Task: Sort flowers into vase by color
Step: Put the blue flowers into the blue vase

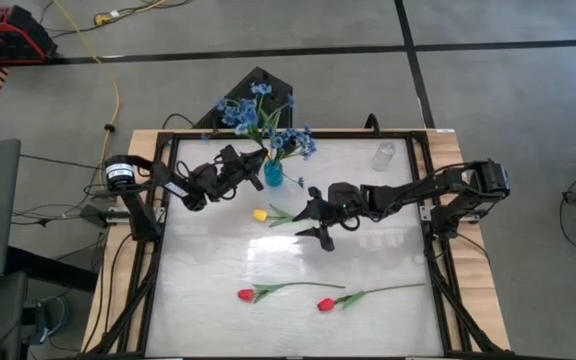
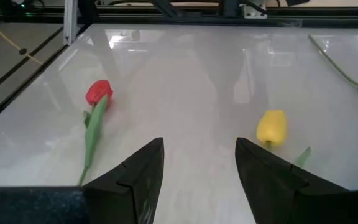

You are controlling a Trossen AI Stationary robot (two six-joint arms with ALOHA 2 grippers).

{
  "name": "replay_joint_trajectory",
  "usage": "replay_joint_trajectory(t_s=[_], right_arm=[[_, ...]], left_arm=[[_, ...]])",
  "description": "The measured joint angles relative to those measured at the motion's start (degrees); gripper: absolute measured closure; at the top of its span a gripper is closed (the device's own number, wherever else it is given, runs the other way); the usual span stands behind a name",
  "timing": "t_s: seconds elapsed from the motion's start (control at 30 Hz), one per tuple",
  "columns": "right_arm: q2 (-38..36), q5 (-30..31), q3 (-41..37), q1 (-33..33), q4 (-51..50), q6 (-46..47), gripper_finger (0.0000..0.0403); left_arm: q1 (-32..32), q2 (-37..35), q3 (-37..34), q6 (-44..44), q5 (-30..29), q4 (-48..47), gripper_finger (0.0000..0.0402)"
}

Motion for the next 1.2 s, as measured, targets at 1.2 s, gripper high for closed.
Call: replay_joint_trajectory(t_s=[1.2], right_arm=[[0.0,0.0,0.0,0.3,0.1,0.0,0.0179]], left_arm=[[0.0,0.5,0.1,2.7,-0.1,-11.5,0.0399]])
